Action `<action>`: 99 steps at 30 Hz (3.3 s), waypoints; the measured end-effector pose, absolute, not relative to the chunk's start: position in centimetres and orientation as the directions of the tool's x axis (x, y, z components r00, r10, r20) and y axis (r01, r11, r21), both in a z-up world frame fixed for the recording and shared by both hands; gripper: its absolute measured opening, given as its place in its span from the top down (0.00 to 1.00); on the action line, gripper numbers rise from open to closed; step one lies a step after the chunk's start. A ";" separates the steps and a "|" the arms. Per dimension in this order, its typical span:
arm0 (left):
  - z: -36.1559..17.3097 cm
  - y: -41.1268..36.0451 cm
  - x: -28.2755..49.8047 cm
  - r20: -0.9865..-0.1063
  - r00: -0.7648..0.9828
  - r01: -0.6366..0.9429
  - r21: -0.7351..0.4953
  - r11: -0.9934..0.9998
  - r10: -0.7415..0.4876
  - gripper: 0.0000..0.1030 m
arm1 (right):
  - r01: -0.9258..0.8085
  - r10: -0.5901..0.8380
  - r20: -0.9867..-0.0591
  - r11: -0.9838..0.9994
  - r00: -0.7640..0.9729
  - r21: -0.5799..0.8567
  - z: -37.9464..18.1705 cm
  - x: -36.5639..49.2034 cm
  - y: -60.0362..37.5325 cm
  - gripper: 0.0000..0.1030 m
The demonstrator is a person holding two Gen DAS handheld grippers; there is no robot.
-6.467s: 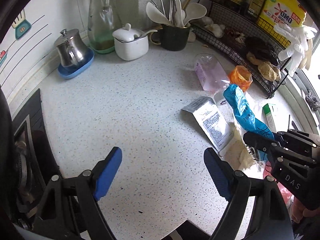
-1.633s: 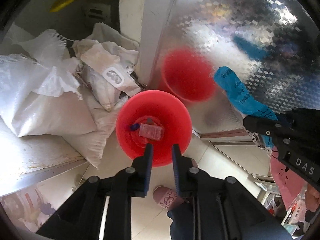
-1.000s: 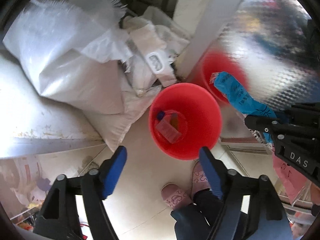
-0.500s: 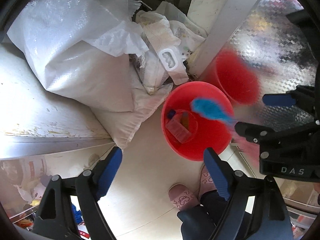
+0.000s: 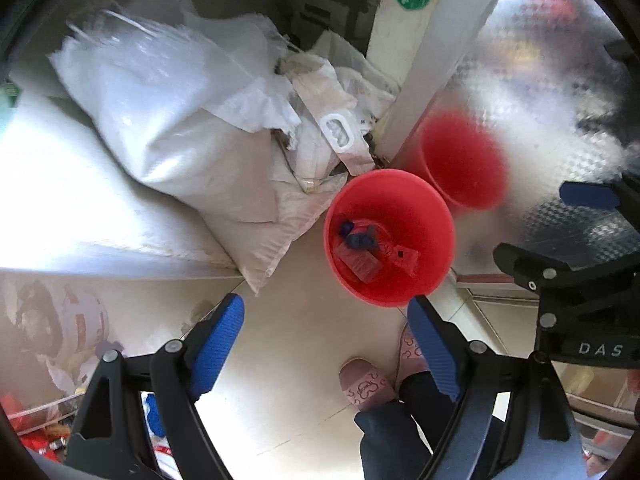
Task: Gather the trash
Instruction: 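Open the right tool over the red bin to drop the blue-and-pink bag, then raise both tools back up to the counter, then grasp the white crumpled gloves with the left tool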
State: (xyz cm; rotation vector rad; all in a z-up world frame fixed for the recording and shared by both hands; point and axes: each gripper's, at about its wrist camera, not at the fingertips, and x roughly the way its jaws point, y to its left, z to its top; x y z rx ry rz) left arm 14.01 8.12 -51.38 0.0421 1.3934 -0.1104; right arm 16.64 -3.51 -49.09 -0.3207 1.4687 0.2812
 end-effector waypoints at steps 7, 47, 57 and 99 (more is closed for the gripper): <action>-43.0 9.2 12.0 -0.977 0.210 0.038 -0.022 0.999 -0.029 0.20 | -0.370 -0.011 -0.991 0.927 0.133 -0.060 -41.7 14.7 -3.6 0.03; -11.9 -3.1 21.4 -0.856 0.487 0.259 -0.049 0.965 -0.174 0.20 | -0.026 -0.076 -0.869 0.994 0.488 -0.102 -12.8 19.1 -16.6 0.01; -12.2 -11.3 33.0 -0.872 0.427 0.367 -0.075 0.927 -0.240 0.20 | 0.123 -0.151 -0.874 0.987 0.463 -0.105 -12.4 26.4 -24.1 0.01; -18.2 -21.3 44.7 -0.915 0.342 0.414 -0.058 0.908 -0.215 0.90 | 0.186 -0.121 -0.917 0.981 0.380 -0.053 -17.8 36.9 -33.2 0.01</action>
